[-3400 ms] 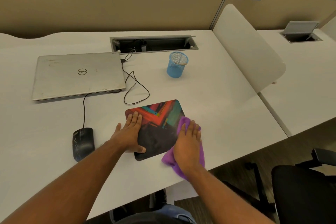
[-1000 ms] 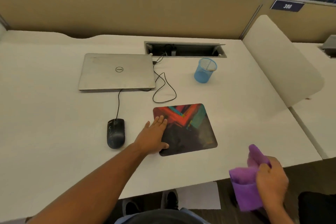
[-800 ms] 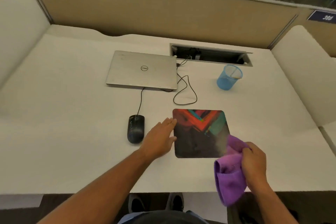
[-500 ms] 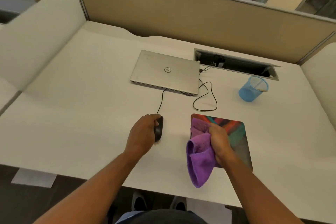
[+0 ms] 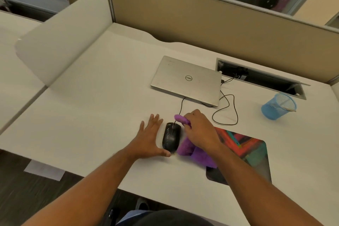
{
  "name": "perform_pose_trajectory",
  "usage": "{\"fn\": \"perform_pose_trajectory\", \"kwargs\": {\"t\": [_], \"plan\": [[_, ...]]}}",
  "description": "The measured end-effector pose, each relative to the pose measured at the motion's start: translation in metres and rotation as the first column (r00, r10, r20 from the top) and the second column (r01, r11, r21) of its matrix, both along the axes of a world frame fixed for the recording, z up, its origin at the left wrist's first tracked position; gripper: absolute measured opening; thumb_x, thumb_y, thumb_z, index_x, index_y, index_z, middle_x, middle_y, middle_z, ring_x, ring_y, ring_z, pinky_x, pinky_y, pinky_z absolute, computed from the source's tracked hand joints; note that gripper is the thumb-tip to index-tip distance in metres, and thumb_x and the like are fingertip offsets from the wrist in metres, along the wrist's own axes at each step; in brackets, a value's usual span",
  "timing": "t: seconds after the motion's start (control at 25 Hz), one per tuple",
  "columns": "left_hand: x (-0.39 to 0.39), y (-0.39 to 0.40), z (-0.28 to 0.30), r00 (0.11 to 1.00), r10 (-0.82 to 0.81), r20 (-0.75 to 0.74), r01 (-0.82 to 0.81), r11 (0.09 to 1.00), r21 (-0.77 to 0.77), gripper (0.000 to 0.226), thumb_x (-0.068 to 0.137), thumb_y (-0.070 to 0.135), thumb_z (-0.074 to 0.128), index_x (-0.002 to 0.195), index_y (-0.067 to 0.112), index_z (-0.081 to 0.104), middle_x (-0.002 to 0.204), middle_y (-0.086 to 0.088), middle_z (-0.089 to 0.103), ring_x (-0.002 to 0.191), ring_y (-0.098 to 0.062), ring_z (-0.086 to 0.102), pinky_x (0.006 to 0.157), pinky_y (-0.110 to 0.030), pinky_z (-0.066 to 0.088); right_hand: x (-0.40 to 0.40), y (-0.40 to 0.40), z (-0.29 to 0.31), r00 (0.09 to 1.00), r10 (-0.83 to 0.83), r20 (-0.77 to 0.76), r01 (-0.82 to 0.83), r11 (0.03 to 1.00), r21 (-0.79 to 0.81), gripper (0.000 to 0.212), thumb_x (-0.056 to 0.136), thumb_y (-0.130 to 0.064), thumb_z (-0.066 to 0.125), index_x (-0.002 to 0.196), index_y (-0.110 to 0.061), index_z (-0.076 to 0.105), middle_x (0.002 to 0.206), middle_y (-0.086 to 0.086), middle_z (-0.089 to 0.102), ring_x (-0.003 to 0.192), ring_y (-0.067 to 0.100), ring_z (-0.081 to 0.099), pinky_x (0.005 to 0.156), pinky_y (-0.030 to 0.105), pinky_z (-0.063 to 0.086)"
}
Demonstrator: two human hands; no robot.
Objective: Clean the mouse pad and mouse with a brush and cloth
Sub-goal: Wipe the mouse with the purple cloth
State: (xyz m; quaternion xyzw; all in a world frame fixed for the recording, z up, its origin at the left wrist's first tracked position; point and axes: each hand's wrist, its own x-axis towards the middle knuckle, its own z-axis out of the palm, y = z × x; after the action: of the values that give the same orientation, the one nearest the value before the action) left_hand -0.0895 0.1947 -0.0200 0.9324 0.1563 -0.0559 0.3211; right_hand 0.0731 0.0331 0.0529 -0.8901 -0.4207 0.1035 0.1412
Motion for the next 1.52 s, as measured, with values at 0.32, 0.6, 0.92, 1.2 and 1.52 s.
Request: {"fn": "perform_pose_trajectory", "kwargs": {"t": [0.32,0.6,0.92,1.2,1.52], "plan": [[0.003,0.000,-0.010,0.998,-0.010,0.068,0.006,0.998,0.057,0.122,0.063,0.089,0.059,0.156,0.019,0.022,0.166,0.004,-0.009,0.146,-0.005,-0.028,0.120,-0.040,-0.015,-0.008,0.051,-0.007,0.978,0.209,0.014,-0.198,0.944,-0.263,0.028,0.096,-0.023,0.047,0.118,-0.013,0.061,0.122,0.004,0.054,0.108,0.024,0.048,0.091,0.040,0.046],[-0.001,0.000,-0.009,0.992,0.018,0.122,-0.015,1.000,-0.025,0.130,0.064,0.084,0.065,0.159,0.022,0.002,0.166,0.007,-0.005,0.147,-0.001,-0.020,0.121,-0.036,-0.014,-0.013,0.052,-0.006,0.956,0.289,-0.050,-0.288,0.897,-0.336,0.030,0.092,-0.020,0.047,0.116,-0.012,0.063,0.121,0.002,0.053,0.108,0.023,0.044,0.090,0.038,0.044],[0.001,0.000,-0.015,0.989,0.050,0.140,-0.044,0.998,-0.047,0.134,0.060,0.090,0.063,0.159,0.023,0.003,0.165,0.012,-0.002,0.147,0.003,-0.016,0.121,-0.034,-0.012,-0.037,0.025,-0.012,0.931,0.364,0.009,-0.353,0.909,-0.221,0.037,0.088,-0.020,0.051,0.122,-0.013,0.063,0.126,0.000,0.055,0.112,0.020,0.045,0.092,0.035,0.045],[0.002,0.001,-0.017,0.991,-0.015,0.132,0.015,1.000,-0.003,0.117,0.067,0.088,0.057,0.158,0.035,0.008,0.166,0.008,0.003,0.148,0.001,-0.016,0.119,-0.039,-0.015,-0.056,-0.008,-0.015,0.886,0.461,0.059,-0.445,0.878,-0.174,0.050,0.095,-0.023,0.056,0.145,-0.020,0.051,0.150,-0.003,0.047,0.133,0.021,0.036,0.108,0.037,0.044],[0.000,0.013,-0.009,0.983,-0.181,0.021,0.180,0.984,0.006,0.120,0.069,0.074,0.071,0.159,0.031,0.005,0.166,0.006,-0.009,0.147,-0.005,-0.024,0.116,-0.038,-0.021,-0.064,-0.021,-0.017,0.814,0.566,0.128,-0.511,0.804,-0.305,0.083,0.073,-0.013,0.086,0.148,-0.018,0.049,0.152,0.003,0.046,0.136,0.034,0.035,0.107,0.043,0.047]]}}
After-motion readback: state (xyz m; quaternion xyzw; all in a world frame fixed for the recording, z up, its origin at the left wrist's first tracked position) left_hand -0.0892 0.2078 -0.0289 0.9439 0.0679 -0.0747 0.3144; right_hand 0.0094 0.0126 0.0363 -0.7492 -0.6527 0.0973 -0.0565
